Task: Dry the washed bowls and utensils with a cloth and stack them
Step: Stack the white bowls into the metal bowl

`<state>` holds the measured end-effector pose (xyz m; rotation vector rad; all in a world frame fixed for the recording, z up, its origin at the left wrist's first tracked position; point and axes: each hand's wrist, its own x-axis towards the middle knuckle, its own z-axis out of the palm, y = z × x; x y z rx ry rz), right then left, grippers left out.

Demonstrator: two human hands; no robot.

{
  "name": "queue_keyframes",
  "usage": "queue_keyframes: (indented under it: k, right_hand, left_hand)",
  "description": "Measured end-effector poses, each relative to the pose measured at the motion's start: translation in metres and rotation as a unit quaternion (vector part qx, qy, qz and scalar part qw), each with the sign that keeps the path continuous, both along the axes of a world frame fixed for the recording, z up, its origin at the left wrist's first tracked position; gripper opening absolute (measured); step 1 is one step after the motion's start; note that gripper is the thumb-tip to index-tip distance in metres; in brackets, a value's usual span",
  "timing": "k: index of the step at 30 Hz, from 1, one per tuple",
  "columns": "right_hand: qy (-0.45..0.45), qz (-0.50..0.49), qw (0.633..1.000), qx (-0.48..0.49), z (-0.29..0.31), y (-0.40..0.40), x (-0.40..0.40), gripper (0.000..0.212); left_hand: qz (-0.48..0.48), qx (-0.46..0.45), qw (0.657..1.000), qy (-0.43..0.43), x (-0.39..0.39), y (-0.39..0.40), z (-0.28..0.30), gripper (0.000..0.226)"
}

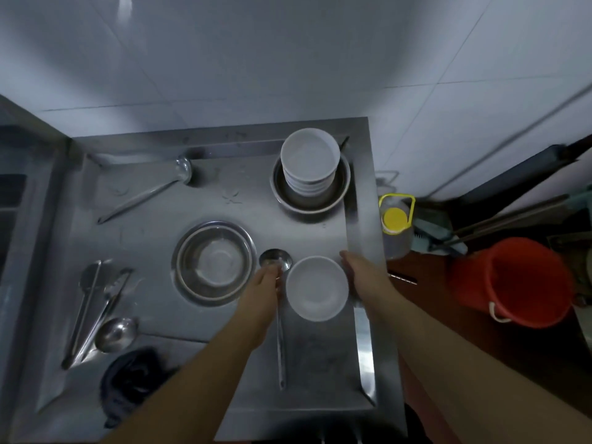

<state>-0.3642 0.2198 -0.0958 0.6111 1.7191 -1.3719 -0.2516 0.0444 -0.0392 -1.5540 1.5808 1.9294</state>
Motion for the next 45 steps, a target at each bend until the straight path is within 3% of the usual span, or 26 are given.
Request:
queue_keyframes:
  k: [4, 11, 16, 23, 32, 35, 45]
  right_hand:
    - [-0.056, -0.031, 0.998, -0.010, 0.023, 0.002, 0.027, 0.026]
    - [-0.084, -0.077, 0.991, -0.073, 0.031, 0.005, 0.041, 0.019]
    - [-0.090, -0.083, 0.989, -0.087, 0.043, 0.005, 0.040, 0.017]
    - [-0.058, -0.065, 0.991, -0.101, 0.084, -0.003, 0.012, 0.021]
    - [0.032, -0.067, 0.990, -0.120, 0.154, -0.051, -0.072, 0.025]
    - [0.052, -0.076, 0.989, -0.115, 0.174, -0.072, -0.103, 0.027]
    - [0.059, -0.048, 0.994, -0.081, 0.169, -0.108, -0.164, 0.042]
  left_hand:
    - [0.075, 0.087, 0.993, -0.002, 0.015, 0.023, -0.002, 0.026]
    - [0.124, 0.123, 0.985, -0.007, 0.024, 0.041, -0.006, 0.041]
    - [0.123, 0.125, 0.984, 0.006, 0.023, 0.043, -0.005, 0.040]
    - [0.086, 0.118, 0.987, 0.067, -0.003, 0.027, 0.038, 0.021]
    - [0.058, 0.065, 0.988, 0.128, -0.095, -0.024, 0.106, 0.032]
    - [0.056, 0.045, 0.988, 0.134, -0.131, -0.046, 0.114, 0.042]
    - [-0.015, 0.061, 0.991, 0.114, -0.199, -0.080, 0.111, 0.037]
